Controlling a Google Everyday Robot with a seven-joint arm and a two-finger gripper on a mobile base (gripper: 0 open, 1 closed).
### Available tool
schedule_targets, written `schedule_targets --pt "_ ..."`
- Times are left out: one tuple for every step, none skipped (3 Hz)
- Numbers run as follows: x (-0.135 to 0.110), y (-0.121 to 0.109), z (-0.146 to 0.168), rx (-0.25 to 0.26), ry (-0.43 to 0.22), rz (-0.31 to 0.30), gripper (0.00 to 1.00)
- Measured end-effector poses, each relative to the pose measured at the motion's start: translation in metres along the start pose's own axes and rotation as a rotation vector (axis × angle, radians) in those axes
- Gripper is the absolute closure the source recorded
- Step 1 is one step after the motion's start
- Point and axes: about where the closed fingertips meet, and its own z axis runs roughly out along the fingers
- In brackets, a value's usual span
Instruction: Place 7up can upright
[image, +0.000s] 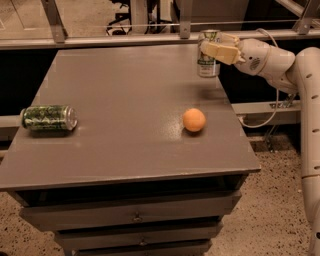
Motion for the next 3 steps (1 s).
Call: schedule_targets --pt "0.02 0.025 -0.009 -0.145 -0.033 -0.029 1.0" --pt "0.032 0.036 -0.019 -0.191 -0.041 -0.089 1.0" --pt "0.038 0.036 -0.028 -0.177 -0.082 -0.127 0.98"
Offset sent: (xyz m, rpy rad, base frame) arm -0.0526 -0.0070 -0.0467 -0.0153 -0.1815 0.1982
